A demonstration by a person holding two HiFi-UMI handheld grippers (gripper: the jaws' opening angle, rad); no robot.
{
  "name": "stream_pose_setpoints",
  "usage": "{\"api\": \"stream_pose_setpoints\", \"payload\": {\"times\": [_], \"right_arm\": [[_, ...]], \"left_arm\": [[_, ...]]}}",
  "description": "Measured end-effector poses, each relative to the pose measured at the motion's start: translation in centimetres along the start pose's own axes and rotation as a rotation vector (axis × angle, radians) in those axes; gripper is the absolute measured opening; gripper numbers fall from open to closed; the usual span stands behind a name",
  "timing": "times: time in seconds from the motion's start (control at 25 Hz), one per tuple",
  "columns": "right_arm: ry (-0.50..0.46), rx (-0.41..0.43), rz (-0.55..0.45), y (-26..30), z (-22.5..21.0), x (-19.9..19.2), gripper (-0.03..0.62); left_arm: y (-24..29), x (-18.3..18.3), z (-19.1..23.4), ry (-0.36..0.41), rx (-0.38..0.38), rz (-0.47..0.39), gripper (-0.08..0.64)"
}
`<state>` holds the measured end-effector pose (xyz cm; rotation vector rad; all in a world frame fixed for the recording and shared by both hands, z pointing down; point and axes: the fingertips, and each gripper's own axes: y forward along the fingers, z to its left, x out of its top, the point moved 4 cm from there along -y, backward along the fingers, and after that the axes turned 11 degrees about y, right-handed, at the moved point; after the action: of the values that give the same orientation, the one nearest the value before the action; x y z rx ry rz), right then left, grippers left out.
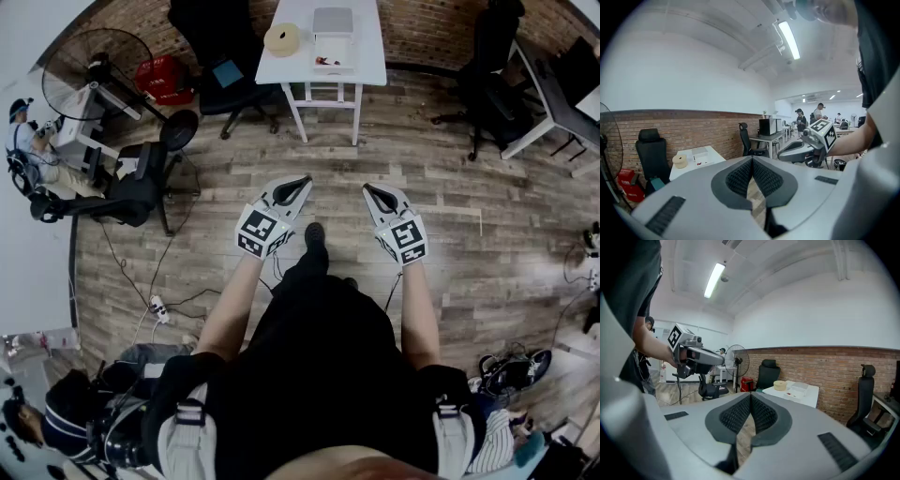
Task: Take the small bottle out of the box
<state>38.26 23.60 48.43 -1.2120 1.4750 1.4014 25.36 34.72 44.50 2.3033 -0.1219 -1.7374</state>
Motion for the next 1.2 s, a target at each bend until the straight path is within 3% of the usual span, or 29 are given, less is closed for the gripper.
{"api": "stream_pose_setpoints", "payload": {"times": [0.36, 0.64, 1.2], "right_arm": [[-0.069, 0.029, -0.009, 1.4, 1.9, 2.0, -0.005], [-0.096, 0.039, 0.002, 2.1, 3.4, 2.3, -0.003], [-0.031, -0.044, 0.029, 4.2, 0.8, 1.5, -0.003]], "left_arm": [[-1.4, 1.6, -0.4, 0.029, -0.007, -0.032, 0.020], [-3.5, 0.9, -0.4, -0.040, 0.032, -0.060, 0.020], [-1.2, -1.2, 2.7, -0.063, 0.019, -0.037, 0.020]]}}
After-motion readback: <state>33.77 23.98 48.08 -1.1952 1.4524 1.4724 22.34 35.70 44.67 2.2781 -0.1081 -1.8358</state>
